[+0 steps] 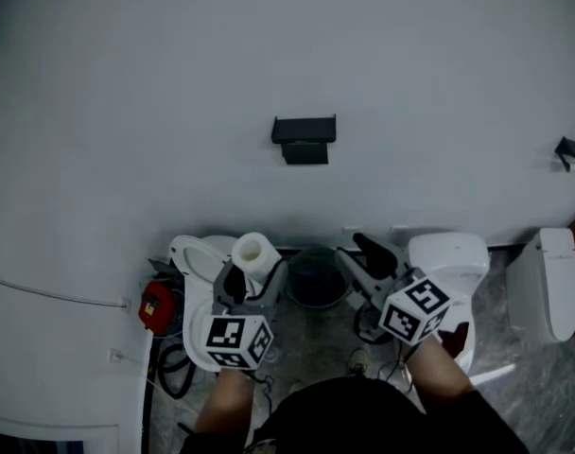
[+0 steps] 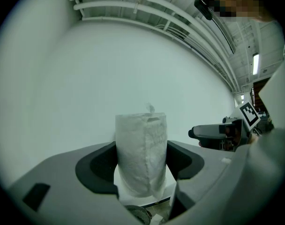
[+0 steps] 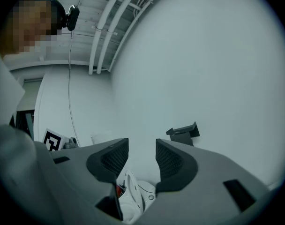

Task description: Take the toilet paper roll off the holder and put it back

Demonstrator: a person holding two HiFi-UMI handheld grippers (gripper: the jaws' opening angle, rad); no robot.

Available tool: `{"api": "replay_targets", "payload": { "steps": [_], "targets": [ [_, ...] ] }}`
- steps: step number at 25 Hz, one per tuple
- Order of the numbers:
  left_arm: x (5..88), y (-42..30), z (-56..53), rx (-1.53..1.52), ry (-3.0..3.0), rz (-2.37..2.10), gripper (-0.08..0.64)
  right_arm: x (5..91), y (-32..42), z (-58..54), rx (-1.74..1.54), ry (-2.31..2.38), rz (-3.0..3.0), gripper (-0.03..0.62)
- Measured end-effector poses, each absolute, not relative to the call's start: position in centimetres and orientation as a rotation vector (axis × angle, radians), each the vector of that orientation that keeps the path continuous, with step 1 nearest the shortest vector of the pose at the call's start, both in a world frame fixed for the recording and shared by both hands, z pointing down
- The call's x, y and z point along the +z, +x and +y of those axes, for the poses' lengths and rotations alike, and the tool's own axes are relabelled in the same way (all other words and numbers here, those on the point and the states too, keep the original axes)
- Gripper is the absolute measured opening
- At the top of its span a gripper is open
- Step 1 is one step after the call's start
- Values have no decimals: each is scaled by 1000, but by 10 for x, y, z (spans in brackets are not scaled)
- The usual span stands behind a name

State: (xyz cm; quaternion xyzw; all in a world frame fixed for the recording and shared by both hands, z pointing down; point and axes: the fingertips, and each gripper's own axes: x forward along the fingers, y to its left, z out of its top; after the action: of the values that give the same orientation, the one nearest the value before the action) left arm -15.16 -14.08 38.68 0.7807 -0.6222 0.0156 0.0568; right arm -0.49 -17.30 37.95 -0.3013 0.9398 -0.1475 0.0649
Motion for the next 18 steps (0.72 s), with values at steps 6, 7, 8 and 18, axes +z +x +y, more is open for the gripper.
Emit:
{"api": "replay_targets", "payload": {
  "steps": [6, 7, 8, 18],
  "targets": [
    [376, -112, -170, 61, 2355, -1931, 307, 377, 37, -206, -451, -860, 2835, 164],
    [374, -106, -175, 62, 2355, -1937, 307, 376, 44, -210, -452, -854, 2834, 164],
    [372, -101, -178, 63, 2356, -1943, 307, 376, 49, -214, -453, -848, 2833, 164],
    [359, -73, -222, 65, 2389, -1948, 307, 380, 86, -247, -463, -881, 2812, 164]
  ]
}}
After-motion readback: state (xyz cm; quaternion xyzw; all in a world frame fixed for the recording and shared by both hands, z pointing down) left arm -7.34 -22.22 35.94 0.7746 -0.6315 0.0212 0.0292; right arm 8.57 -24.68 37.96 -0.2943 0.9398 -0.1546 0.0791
